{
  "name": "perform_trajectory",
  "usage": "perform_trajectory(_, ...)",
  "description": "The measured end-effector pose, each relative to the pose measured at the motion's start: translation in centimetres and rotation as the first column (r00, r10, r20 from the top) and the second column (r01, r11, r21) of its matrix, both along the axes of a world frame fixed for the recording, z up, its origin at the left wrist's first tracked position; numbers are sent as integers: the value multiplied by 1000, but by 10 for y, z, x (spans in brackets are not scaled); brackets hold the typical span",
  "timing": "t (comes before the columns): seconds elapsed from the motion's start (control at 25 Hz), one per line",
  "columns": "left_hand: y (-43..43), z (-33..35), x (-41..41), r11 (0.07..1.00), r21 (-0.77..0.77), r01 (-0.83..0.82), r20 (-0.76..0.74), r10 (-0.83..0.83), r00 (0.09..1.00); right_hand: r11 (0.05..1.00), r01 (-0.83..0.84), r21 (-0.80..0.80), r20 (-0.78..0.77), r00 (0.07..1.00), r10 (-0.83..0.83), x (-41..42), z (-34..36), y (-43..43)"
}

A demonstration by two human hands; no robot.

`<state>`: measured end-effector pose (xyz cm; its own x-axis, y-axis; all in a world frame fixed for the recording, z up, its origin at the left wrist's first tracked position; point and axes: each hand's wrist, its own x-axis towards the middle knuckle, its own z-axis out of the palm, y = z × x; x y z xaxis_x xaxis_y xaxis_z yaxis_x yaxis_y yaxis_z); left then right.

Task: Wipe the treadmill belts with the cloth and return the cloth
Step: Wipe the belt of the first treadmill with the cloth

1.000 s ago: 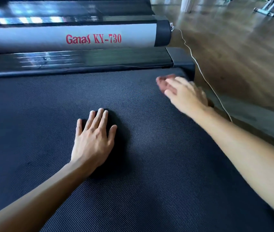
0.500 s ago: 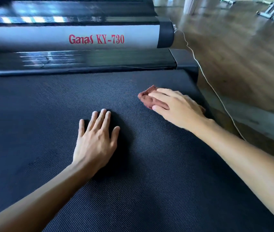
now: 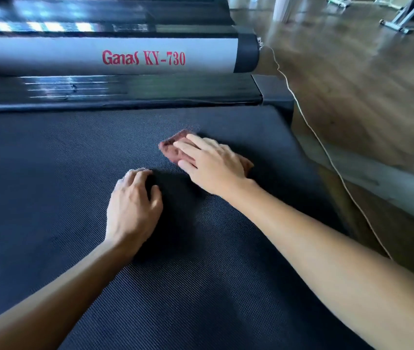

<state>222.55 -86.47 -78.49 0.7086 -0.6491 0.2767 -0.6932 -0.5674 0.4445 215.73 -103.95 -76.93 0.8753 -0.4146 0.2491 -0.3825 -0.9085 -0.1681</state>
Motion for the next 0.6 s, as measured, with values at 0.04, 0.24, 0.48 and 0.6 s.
perform_trajectory(0.04, 11, 4, 3, 999, 36, -24, 25, 23, 999, 1000, 29, 8, 13, 1000, -29, -34, 2, 1)
perform_trajectory(0.24, 90, -2, 32, 966, 257, -9, 20, 4, 1000, 939, 343, 25, -102, 935, -339, -32, 9, -55)
perform_trajectory(0.48, 92, -11, 33, 982, 190, 14, 71, -28, 997, 1000, -11, 22, -10, 1000, 11, 26, -4, 55)
perform_trajectory(0.6, 96, -12, 34, 984, 177, 21, 64, -33, 997, 992, -123, 36, 63, 991, 121, -63, -8, 98)
